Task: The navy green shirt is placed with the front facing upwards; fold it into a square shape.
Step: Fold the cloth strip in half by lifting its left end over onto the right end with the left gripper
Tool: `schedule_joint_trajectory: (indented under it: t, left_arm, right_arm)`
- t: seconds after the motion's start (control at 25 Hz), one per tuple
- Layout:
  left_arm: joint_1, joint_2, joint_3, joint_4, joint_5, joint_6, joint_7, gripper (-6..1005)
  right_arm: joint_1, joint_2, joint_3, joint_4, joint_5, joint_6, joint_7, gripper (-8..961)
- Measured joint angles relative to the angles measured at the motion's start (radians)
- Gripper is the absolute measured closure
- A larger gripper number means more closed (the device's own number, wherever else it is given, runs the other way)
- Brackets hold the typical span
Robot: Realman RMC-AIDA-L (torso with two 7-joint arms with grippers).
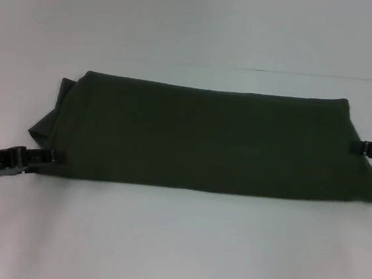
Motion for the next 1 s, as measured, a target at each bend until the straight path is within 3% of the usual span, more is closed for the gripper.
schedule_joint_trajectory:
  t: [0.32, 0.6, 1.0]
  left_arm:
    - [-0.006, 0.003, 0.004, -0.038, 0.007, 0.0, -0.018, 127]
    - [-0.01, 0.003, 0.004, -0.044, 0.008, 0.01, -0.036, 111]
    - [-0.009, 0.002, 0.015, -0.053, 0.017, -0.031, -0.046, 113]
  right_arm:
    - [0.028, 0.003, 0.006, 0.0, 0.022, -0.045, -0.06, 142]
    - [0.031, 0.01, 0.006, 0.001, 0.1, -0.135, -0.156, 25]
    - [0.058, 0.035, -0.059, -0.001, 0.098, -0.278, -0.307, 31]
